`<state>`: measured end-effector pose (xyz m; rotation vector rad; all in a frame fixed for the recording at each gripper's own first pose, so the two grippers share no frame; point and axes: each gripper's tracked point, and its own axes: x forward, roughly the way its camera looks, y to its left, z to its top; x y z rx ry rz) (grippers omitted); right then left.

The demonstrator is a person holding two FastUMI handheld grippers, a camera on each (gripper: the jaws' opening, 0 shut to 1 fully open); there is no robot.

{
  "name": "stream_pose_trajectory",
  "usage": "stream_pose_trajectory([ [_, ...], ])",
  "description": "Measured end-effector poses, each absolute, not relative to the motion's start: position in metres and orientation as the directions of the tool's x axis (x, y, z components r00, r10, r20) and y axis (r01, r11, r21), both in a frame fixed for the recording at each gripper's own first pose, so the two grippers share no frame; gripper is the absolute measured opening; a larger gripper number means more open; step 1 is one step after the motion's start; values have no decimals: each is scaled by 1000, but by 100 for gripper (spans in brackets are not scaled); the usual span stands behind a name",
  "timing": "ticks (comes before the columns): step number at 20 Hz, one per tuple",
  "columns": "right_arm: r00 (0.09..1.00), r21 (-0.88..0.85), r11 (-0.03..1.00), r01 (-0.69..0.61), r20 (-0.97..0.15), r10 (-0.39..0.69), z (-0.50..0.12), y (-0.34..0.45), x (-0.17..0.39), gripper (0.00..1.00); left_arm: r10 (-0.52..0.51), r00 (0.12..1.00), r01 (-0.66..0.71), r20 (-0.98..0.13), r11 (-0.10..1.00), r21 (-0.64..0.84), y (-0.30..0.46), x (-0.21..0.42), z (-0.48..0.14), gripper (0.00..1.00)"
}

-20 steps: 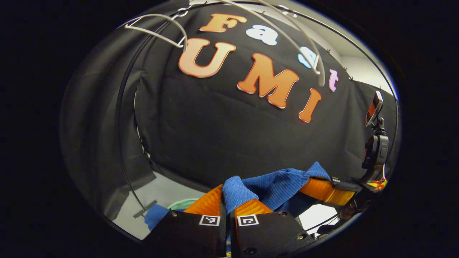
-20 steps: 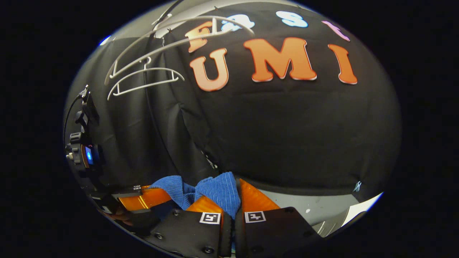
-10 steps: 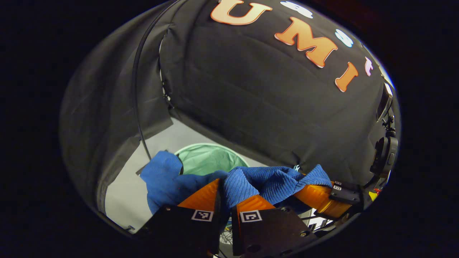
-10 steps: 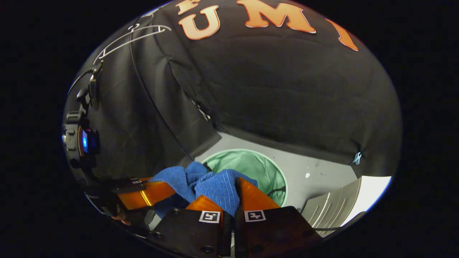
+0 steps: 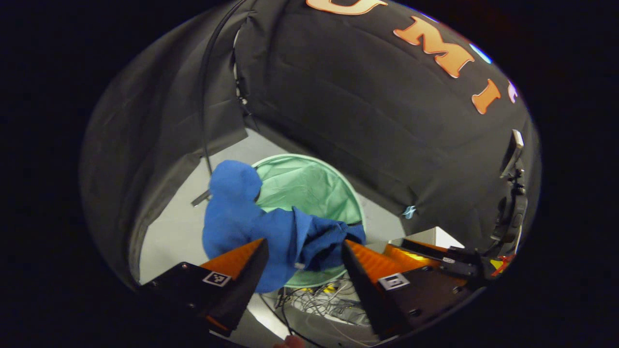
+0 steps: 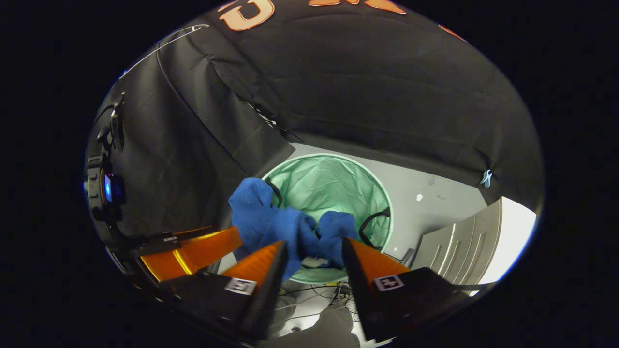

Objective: Grasp the clothes on the hanger with both hands and then place them into the laundry hamper below.

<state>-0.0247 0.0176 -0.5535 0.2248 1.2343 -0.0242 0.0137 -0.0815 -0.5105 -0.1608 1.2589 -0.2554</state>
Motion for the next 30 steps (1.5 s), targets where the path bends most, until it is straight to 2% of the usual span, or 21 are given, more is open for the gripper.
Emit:
stream_pose_trajectory([
  [2, 328, 133, 979, 153, -942, 76, -559, 12, -32, 100, -264, 283, 70, -922, 965, -254, -70, 10, -513, 98],
  [7, 367, 129, 976, 178, -929, 56, -546, 6, -34, 99, -287, 321, 104, -902, 958, -268, -74, 11, -508, 98],
  [10, 411, 133, 977, 169, -910, 53, -525, 1, -26, 98, -284, 389, 135, -876, 959, -251, -74, 13, -478, 97],
  [13, 492, 131, 982, 133, -869, 50, -489, -3, -9, 99, -279, 485, 122, -829, 960, -251, -77, 33, -441, 97],
  [17, 640, 92, 994, 53, -767, 37, -420, -8, 23, 99, -254, 637, 89, -728, 962, -257, -75, 66, -376, 97],
  [22, 788, 91, 996, 15, -614, 44, -325, -3, 49, 98, -249, 799, 133, -547, 961, -243, -63, 91, -274, 97],
  [26, 864, 98, 995, 12, -503, 39, -256, -8, 62, 98, -226, 883, 145, -412, 965, -219, -41, 99, -204, 96],
  [27, 880, 105, 994, 18, -473, 34, -237, -12, 66, 98, -220, 896, 141, -387, 965, -222, -38, 102, -188, 92],
  [28, 898, 113, 993, 24, -439, 28, -220, -15, 70, 98, -208, 915, 135, -345, 965, -225, -33, 108, -166, 96],
  [30, 928, 112, 993, 34, -371, 11, -181, -22, 72, 98, -178, 944, 118, -278, 969, -219, -28, 114, -133, 95],
])
